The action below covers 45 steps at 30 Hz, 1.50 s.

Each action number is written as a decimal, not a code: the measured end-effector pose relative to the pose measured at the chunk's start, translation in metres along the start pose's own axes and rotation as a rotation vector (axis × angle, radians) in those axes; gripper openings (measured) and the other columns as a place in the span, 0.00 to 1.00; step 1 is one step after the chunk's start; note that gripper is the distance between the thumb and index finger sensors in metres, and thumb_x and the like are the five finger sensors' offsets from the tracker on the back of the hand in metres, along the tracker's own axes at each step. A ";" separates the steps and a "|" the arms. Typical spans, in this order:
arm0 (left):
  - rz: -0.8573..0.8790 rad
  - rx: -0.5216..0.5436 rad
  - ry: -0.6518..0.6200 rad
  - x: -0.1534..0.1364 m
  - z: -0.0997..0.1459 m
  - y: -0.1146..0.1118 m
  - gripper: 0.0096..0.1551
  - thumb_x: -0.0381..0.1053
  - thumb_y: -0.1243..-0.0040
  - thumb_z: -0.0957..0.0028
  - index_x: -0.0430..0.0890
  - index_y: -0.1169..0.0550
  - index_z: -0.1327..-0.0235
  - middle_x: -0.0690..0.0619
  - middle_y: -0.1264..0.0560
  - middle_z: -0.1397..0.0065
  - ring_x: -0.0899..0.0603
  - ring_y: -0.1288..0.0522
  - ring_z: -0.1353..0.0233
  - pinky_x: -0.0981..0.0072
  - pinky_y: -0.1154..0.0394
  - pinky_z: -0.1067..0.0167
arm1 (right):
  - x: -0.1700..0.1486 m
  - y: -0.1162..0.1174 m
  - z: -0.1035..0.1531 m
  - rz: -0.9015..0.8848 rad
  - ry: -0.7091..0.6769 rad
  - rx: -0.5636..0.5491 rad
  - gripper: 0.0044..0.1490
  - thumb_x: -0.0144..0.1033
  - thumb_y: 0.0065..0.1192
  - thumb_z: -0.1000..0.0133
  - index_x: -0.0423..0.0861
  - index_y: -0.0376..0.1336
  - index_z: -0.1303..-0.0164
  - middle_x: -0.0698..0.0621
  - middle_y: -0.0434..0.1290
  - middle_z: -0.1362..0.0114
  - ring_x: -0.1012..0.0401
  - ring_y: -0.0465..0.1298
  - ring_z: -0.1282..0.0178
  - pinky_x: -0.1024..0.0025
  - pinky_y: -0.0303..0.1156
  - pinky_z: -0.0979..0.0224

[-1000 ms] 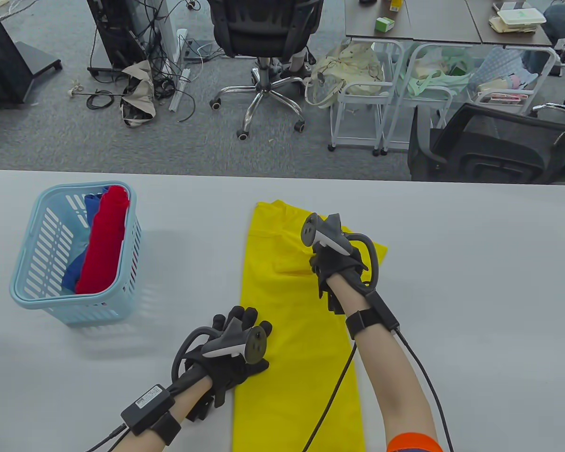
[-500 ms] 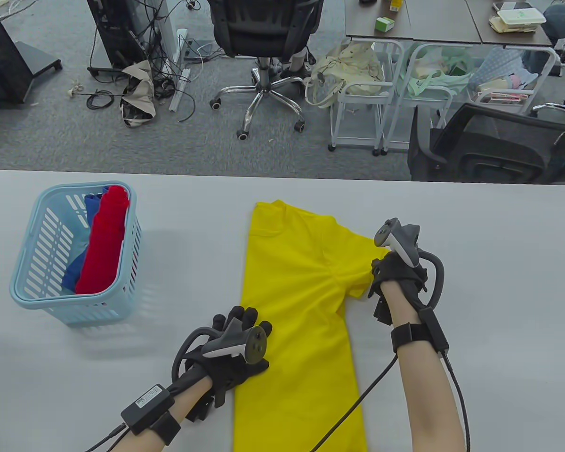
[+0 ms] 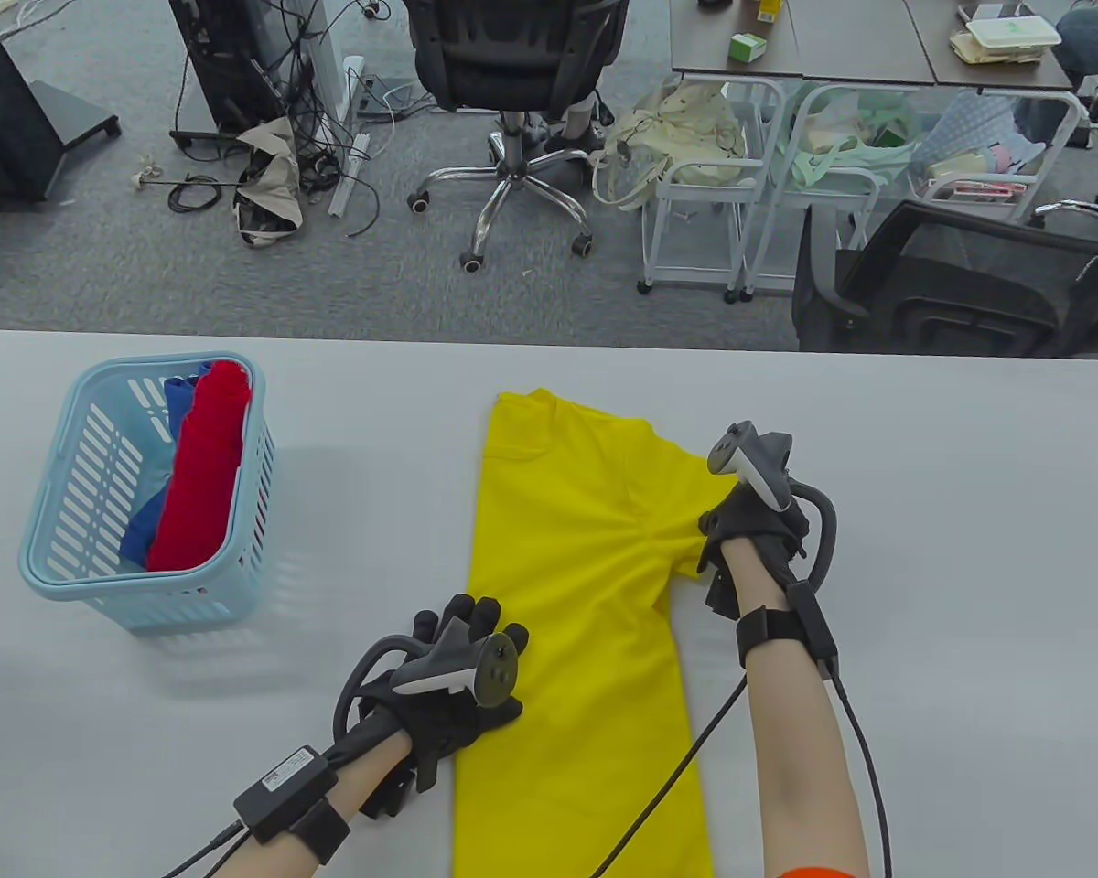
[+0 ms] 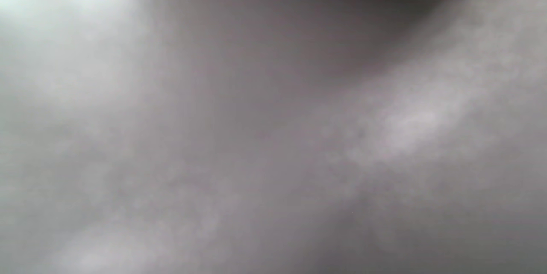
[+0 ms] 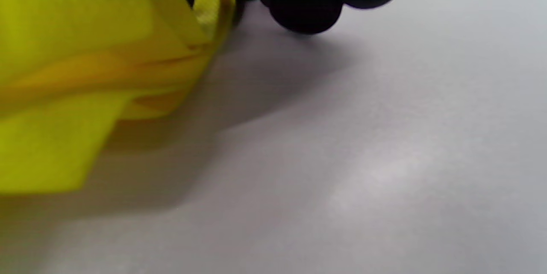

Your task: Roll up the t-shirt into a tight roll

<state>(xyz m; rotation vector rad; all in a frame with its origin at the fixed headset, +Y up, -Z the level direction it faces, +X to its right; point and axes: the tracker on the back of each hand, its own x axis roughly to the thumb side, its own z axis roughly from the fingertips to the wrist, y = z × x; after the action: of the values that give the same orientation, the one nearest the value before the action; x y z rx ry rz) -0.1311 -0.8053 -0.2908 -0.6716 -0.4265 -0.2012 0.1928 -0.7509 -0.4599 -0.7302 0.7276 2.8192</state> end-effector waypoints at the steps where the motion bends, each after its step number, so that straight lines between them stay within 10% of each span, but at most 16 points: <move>1: 0.000 0.000 0.000 0.000 0.000 0.000 0.46 0.74 0.89 0.57 0.61 0.81 0.33 0.48 0.85 0.22 0.34 0.80 0.20 0.34 0.71 0.26 | 0.002 0.000 0.000 -0.023 -0.014 -0.004 0.32 0.46 0.66 0.39 0.47 0.60 0.28 0.45 0.66 0.29 0.58 0.76 0.43 0.55 0.70 0.35; 6: 0.003 -0.001 0.005 0.000 0.000 0.000 0.46 0.74 0.89 0.57 0.61 0.81 0.33 0.48 0.85 0.23 0.34 0.80 0.20 0.34 0.72 0.26 | 0.005 -0.004 0.000 0.017 -0.026 0.011 0.26 0.46 0.63 0.38 0.46 0.64 0.33 0.47 0.72 0.34 0.62 0.79 0.49 0.57 0.73 0.40; 11: 0.008 -0.004 0.006 0.001 0.000 0.000 0.46 0.73 0.89 0.57 0.60 0.82 0.34 0.47 0.85 0.23 0.34 0.80 0.21 0.33 0.72 0.26 | 0.004 -0.025 0.018 -0.417 -0.224 0.135 0.27 0.47 0.60 0.36 0.45 0.63 0.32 0.47 0.71 0.33 0.63 0.79 0.49 0.58 0.74 0.40; 15: 0.015 -0.006 -0.001 0.001 0.000 0.000 0.46 0.74 0.89 0.57 0.60 0.82 0.33 0.47 0.85 0.23 0.34 0.81 0.21 0.33 0.72 0.26 | 0.016 -0.037 0.041 -0.765 -0.581 0.553 0.43 0.56 0.61 0.38 0.37 0.59 0.22 0.37 0.66 0.25 0.56 0.79 0.44 0.53 0.73 0.39; 21: 0.016 -0.006 -0.006 0.000 0.000 0.000 0.46 0.74 0.89 0.57 0.61 0.81 0.33 0.48 0.85 0.23 0.34 0.80 0.21 0.34 0.72 0.26 | 0.031 -0.040 0.072 -0.171 -0.599 0.227 0.41 0.51 0.52 0.34 0.42 0.51 0.15 0.38 0.56 0.15 0.45 0.69 0.26 0.47 0.65 0.29; 25: 0.014 -0.004 -0.004 0.000 0.000 0.000 0.45 0.74 0.88 0.57 0.61 0.81 0.33 0.48 0.85 0.23 0.34 0.80 0.21 0.34 0.72 0.26 | 0.053 0.006 0.092 0.099 -0.723 0.307 0.43 0.47 0.42 0.33 0.42 0.40 0.11 0.37 0.38 0.11 0.35 0.42 0.12 0.37 0.49 0.21; 31: -0.023 0.050 0.088 -0.011 0.000 0.005 0.45 0.74 0.88 0.58 0.64 0.78 0.31 0.50 0.80 0.19 0.36 0.76 0.18 0.35 0.67 0.23 | 0.071 0.073 0.091 0.513 -0.631 0.316 0.51 0.56 0.31 0.35 0.42 0.16 0.22 0.38 0.15 0.22 0.37 0.21 0.20 0.36 0.37 0.20; 45: 0.151 0.110 0.066 -0.030 0.014 0.011 0.46 0.72 0.79 0.50 0.59 0.76 0.29 0.48 0.76 0.16 0.36 0.70 0.15 0.37 0.59 0.19 | 0.074 0.060 0.079 0.416 -0.573 0.220 0.55 0.60 0.32 0.36 0.44 0.14 0.22 0.40 0.12 0.22 0.38 0.17 0.20 0.36 0.31 0.21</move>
<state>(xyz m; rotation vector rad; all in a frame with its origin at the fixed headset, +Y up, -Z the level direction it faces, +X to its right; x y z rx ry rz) -0.1589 -0.7865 -0.3007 -0.5842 -0.3197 -0.0564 0.0799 -0.7639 -0.4102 0.2977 1.1405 2.9801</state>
